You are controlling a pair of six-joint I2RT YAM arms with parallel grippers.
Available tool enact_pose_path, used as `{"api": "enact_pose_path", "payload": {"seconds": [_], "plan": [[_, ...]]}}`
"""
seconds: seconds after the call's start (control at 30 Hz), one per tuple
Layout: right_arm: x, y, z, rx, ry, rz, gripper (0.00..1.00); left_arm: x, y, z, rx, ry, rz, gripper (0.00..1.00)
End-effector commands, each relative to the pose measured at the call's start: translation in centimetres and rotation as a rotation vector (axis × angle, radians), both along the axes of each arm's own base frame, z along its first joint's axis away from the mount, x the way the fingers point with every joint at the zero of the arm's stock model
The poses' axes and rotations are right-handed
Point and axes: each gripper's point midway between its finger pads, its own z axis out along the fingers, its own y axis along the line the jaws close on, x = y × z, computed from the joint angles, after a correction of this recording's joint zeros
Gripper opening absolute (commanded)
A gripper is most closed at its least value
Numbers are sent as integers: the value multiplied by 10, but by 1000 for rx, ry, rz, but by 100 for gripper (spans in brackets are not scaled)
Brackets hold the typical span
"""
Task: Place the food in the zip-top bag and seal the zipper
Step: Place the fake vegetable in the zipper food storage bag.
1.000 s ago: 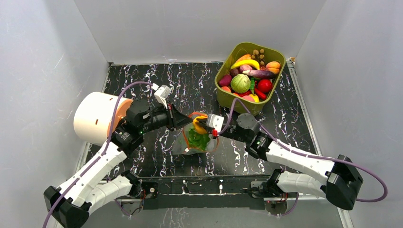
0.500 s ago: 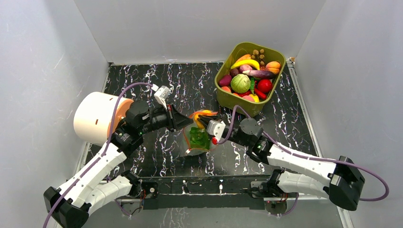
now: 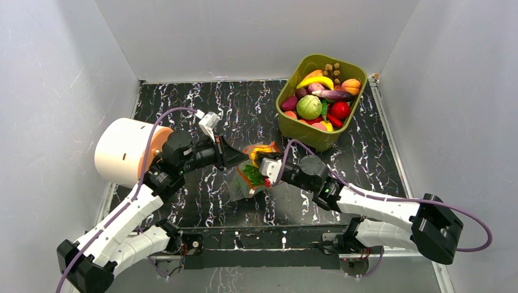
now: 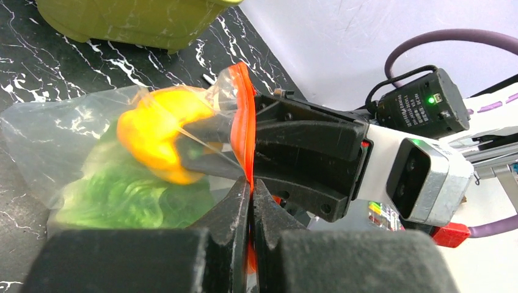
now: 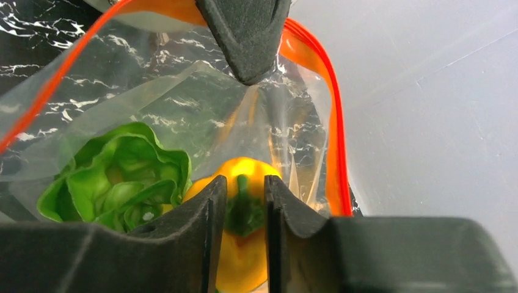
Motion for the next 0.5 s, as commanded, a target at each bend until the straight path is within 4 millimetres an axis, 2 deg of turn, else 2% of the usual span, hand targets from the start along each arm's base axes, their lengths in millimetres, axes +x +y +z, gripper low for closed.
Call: {"api": "enact_pose_path", "payload": {"seconds": [0.0, 0.1, 0.17, 0.23, 0.37, 0.47], "plan": [[3, 4, 29, 74, 69, -16, 37, -4, 0, 23, -59, -68, -6, 0], [1, 5, 38, 110, 183, -32, 55, -2, 2, 24, -54, -73, 9, 0], [-3, 5, 44, 126, 267, -31, 61, 1, 5, 22, -38, -74, 29, 0], [-5, 3, 64, 199, 347, -52, 66, 3, 7, 19, -21, -76, 48, 0], [-3, -7, 84, 335, 602, -170, 67, 6, 12, 16, 3, -80, 73, 0], [-4, -15, 79, 356, 723, -250, 64, 7, 15, 16, 14, -91, 88, 0]]}}
